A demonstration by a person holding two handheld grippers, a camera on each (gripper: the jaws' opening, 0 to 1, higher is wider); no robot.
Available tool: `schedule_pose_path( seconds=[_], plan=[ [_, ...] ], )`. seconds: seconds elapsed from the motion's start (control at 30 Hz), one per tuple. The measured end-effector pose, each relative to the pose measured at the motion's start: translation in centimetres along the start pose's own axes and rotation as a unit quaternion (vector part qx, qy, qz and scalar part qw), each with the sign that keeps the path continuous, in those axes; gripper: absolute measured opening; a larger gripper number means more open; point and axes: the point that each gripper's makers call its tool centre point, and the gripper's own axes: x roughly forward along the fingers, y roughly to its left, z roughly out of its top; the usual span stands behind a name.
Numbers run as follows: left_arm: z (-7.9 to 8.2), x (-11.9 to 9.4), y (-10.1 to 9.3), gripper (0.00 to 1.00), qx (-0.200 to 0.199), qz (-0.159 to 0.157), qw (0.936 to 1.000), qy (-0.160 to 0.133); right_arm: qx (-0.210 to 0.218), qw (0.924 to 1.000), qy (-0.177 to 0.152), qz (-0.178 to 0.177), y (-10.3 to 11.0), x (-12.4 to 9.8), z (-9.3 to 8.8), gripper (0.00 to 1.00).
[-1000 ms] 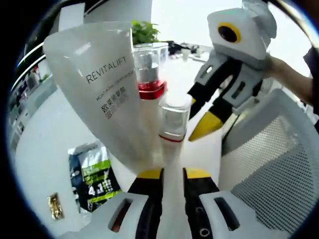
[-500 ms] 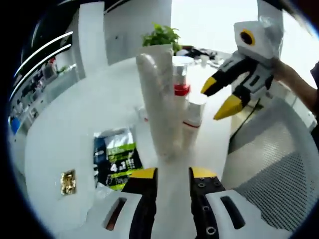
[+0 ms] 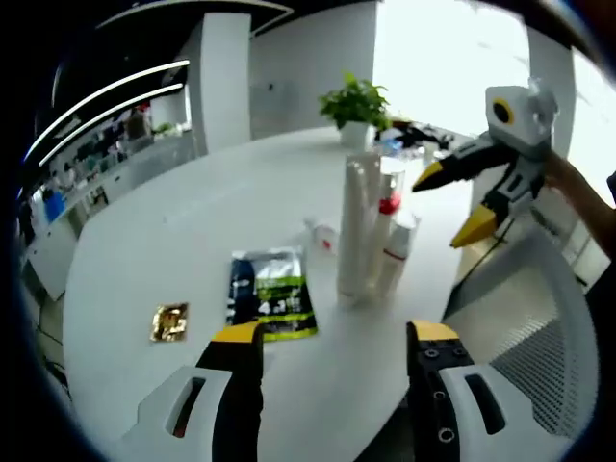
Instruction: Arrange the skincare products in the storage area until every visible bottle or jar stands upright without overlapping.
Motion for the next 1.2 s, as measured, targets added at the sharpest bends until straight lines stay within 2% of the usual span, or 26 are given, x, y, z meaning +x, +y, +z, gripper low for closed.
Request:
schedule_pose_path(
  seconds=[0.27, 0.4, 0.57, 0.7, 0.8, 0.9, 1.03, 1.2],
  plan=[
    [0.3, -1.8, 1.1, 0.67, -0.005, 0.016, 0.9998, -0.009, -0.008, 0.9999, -0.006, -0.003, -0.1, -0.2, 1.4, 0.78],
    [0.4, -2.7, 1.4, 0.67, -0.006, 0.016, 0.9997, -0.015, -0.014, 0.9999, -0.003, -0.003, -0.4, -0.3, 1.9, 0.83],
    [0.1, -3.7, 2.2, 0.76, 0.007, 0.026, 0.9996, -0.003, -0.01, 0.9999, -0.01, 0.003, -0.5, -0.5, 2.8, 0.9],
    [0.0, -4.1, 2.5, 0.8, 0.01, 0.026, 0.9996, 0.0, -0.009, 0.9999, -0.002, 0.008, -0.6, -0.5, 2.7, 0.9],
    [0.4, -4.3, 2.2, 0.89, 0.005, 0.016, 0.9998, -0.008, -0.011, 0.9999, -0.003, 0.009, -0.8, -0.5, 2.9, 0.95],
    [0.4, -4.4, 2.3, 0.87, 0.015, 0.017, 0.9997, -0.006, -0.014, 0.9997, -0.008, 0.017, -0.7, -0.5, 3.3, 0.98],
    [0.6, -4.5, 2.7, 0.91, 0.014, 0.018, 0.9997, -0.009, -0.017, 0.9997, -0.007, 0.018, -1.0, -0.4, 3.7, 0.99],
    [0.4, -4.8, 2.9, 0.96, 0.011, 0.012, 0.9998, -0.005, -0.022, 0.999, -0.007, 0.037, -0.9, -0.5, 4.0, 1.0]
  ],
)
